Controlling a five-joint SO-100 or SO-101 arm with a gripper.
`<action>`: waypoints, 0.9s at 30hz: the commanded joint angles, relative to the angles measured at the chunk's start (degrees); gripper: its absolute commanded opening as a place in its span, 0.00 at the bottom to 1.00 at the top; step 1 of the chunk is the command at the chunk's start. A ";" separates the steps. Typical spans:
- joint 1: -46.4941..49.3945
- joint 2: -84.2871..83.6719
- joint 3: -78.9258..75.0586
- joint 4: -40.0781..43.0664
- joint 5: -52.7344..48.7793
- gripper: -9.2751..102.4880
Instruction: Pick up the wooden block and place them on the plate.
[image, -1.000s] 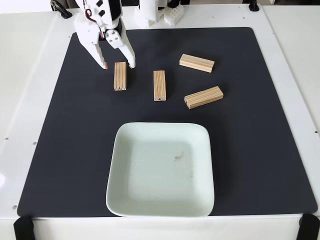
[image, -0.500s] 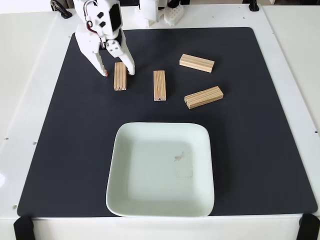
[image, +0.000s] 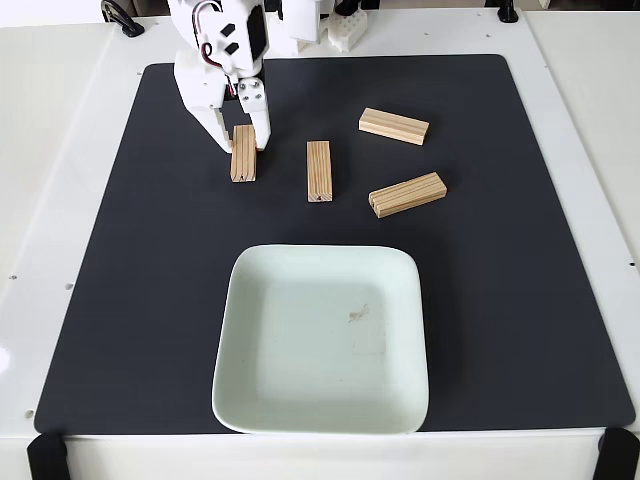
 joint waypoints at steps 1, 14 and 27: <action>0.09 0.79 0.18 -0.53 0.26 0.08; -12.04 32.08 -0.79 -0.35 38.14 0.08; -21.88 38.14 -8.79 -23.99 99.32 0.08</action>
